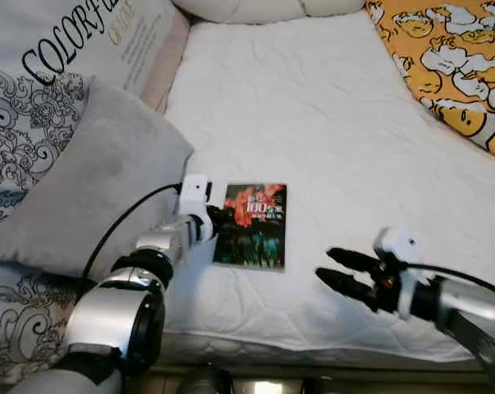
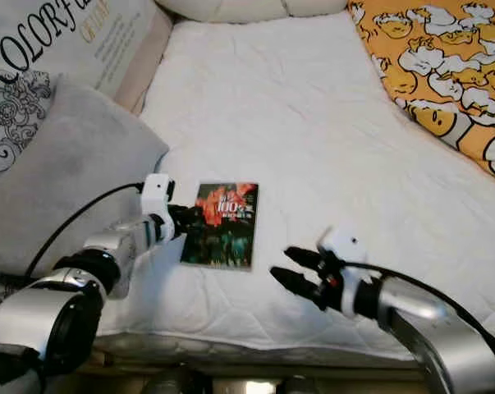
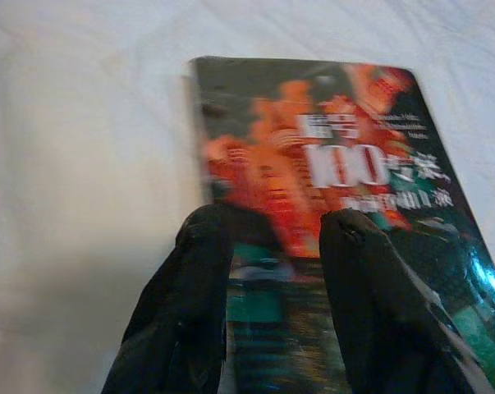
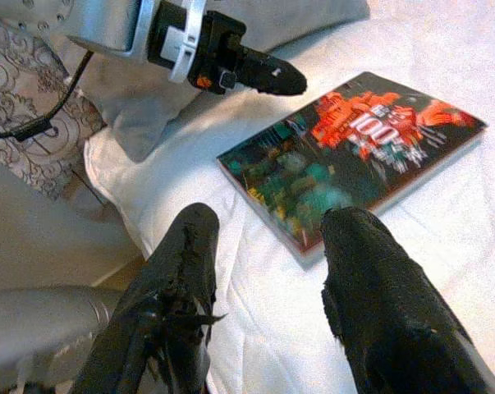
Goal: Clean up the room
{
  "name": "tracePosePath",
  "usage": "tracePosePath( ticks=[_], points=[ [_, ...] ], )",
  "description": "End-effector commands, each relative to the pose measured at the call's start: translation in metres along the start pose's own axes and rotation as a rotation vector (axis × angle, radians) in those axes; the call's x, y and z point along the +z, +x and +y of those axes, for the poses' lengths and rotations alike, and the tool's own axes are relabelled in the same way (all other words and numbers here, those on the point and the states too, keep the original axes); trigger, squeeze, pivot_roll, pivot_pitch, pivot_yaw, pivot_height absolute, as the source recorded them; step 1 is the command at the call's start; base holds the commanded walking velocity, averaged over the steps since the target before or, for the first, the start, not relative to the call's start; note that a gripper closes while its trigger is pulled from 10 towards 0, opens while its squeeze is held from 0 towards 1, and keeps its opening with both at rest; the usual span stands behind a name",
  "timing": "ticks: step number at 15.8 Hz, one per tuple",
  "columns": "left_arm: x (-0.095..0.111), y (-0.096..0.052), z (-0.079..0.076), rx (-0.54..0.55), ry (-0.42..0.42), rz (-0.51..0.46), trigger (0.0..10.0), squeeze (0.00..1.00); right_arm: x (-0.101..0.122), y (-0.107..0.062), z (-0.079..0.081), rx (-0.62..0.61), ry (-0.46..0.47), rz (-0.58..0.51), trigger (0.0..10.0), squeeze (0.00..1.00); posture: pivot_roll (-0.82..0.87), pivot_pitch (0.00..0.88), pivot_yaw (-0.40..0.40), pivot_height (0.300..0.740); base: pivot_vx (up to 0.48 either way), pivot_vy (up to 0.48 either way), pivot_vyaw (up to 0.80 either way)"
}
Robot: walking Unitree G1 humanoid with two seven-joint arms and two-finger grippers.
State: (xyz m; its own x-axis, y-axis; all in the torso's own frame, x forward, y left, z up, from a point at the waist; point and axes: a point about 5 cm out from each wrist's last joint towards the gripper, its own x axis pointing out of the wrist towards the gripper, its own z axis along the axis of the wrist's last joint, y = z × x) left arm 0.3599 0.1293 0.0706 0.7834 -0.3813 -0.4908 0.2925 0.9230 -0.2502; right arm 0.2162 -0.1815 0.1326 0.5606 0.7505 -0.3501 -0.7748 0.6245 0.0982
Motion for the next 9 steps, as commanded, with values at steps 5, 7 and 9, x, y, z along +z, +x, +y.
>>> tracePosePath(
  ticks=[5, 7, 9],
  points=[
    [0.026, -0.011, 0.020, 0.021, 0.108, -0.101, 10.0, 0.89, 0.001, 0.009, -0.009, -0.067, -0.016, -0.021, 10.0, 0.00, -0.09, 0.014, 0.120, 0.740, 0.000, 0.000, 0.00],
    [0.045, -0.014, 0.016, -0.040, 0.091, -0.235, 10.0, 0.87, -0.002, 0.017, -0.017, -0.229, -0.006, -0.040, 10.0, 0.00, -0.08, 0.000, 0.116, 0.740, 0.000, 0.000, 0.00],
    [0.045, -0.021, 0.008, -0.103, 0.035, -0.307, 10.0, 0.00, -0.006, 0.023, -0.023, -0.397, 0.064, -0.093, 10.0, 0.00, -0.05, 0.000, 0.102, 0.740, 0.000, 0.000, 0.00]
  ],
)
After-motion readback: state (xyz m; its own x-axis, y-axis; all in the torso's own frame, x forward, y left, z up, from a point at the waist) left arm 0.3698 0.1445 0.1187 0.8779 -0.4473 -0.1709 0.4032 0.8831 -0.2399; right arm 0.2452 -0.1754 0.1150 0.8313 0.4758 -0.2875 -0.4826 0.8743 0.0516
